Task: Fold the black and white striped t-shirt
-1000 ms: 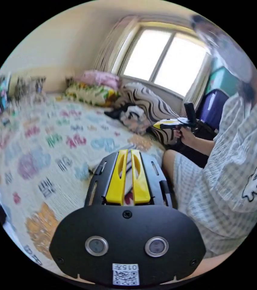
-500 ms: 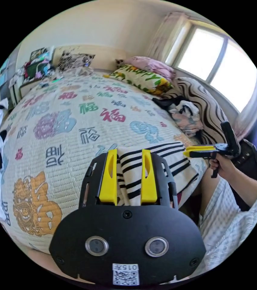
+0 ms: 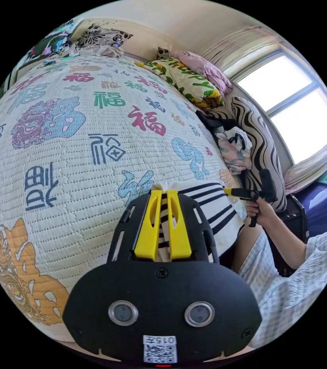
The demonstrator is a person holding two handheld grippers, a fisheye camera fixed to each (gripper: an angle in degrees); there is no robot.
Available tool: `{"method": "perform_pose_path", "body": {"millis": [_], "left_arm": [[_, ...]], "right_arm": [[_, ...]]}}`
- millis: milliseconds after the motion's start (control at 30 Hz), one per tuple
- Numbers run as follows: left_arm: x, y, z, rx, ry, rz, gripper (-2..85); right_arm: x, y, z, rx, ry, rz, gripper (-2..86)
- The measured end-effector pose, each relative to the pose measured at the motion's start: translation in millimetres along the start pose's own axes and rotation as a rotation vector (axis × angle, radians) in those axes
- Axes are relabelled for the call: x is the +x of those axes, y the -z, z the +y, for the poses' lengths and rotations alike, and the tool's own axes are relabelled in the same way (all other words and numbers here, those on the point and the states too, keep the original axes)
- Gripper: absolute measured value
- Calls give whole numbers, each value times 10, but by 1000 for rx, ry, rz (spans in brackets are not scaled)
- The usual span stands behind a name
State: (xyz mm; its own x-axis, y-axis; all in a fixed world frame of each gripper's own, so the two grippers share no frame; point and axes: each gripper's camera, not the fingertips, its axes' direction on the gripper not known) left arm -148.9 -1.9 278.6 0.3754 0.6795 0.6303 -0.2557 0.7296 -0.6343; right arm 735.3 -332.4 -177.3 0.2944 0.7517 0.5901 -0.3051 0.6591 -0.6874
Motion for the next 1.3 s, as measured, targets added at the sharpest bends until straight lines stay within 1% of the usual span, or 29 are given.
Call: {"method": "perform_pose_path", "body": {"millis": [100, 167, 233, 267, 333, 433, 500, 567, 600, 633, 667, 700, 800, 900, 1000, 1033, 1067, 1100, 1133, 1167, 1200, 1267, 1300], "left_arm": [[-69, 199, -31, 37, 8, 41, 59], [-183, 535, -2, 58, 18, 79, 86], [-357, 767, 46, 68, 35, 139, 104], [-506, 870, 70, 51, 47, 180, 117], [-761, 934, 92, -8, 95, 236, 134], [-1066, 856, 64, -70, 187, 427, 156], [-1077, 733, -10, -110, 186, 485, 154], [-986, 546, -165, -159, 165, 587, 147], [-946, 477, -212, -187, 155, 614, 144], [-836, 344, -308, -247, 119, 632, 136], [-730, 258, -400, -287, 87, 613, 127], [-690, 229, -440, -303, 76, 606, 122], [-639, 213, -541, -348, 77, 628, 89], [-567, 413, -555, -327, 47, 637, 70], [-462, 853, -571, -280, -8, 612, 65], [-462, 1120, -570, -234, -33, 600, 65], [-510, 1410, -563, -186, -28, 599, 64], [-543, 1564, -557, -162, -23, 601, 64], [-612, 1893, -538, -112, -14, 597, 63], [-677, 2248, -515, -66, -15, 574, 63], [-710, 2434, -503, -46, -18, 558, 63], [-870, 3207, -471, 21, -20, 480, 64], [-919, 3403, -471, 35, -19, 457, 63]], "right_arm": [[-10, -14, -82, -11, 67, -29, 28], [8, 147, -72, 36, 112, -122, 49], [153, 350, -30, 41, 174, -261, 61], [208, 383, -18, 34, 182, -277, 67], [489, 417, 2, -23, 135, -279, 107], [778, 254, -68, -96, 43, -370, 130], [836, 73, -156, -138, 34, -406, 126], [865, -75, -263, -139, 38, -486, 120], [874, -190, -336, -149, 40, -558, 114], [857, -328, -406, -177, 47, -606, 105], [835, -396, -439, -194, 60, -624, 100], [784, -519, -499, -229, 85, -647, 90], [756, -668, -579, -268, 84, -655, 71], [673, -663, -562, -256, 102, -625, 55], [307, -673, -589, -248, 187, -531, 49], [85, -724, -631, -248, 243, -523, 48], [-32, -757, -658, -244, 270, -527, 48], [-275, -848, -727, -239, 315, -549, 48], [-531, -974, -812, -241, 348, -575, 47], [-669, -1045, -855, -241, 367, -586, 47], [-966, -1204, -941, -243, 408, -607, 47], [-1450, -1492, -1079, -261, 463, -634, 47], [-1799, -1718, -1179, -274, 496, -649, 47]]}}
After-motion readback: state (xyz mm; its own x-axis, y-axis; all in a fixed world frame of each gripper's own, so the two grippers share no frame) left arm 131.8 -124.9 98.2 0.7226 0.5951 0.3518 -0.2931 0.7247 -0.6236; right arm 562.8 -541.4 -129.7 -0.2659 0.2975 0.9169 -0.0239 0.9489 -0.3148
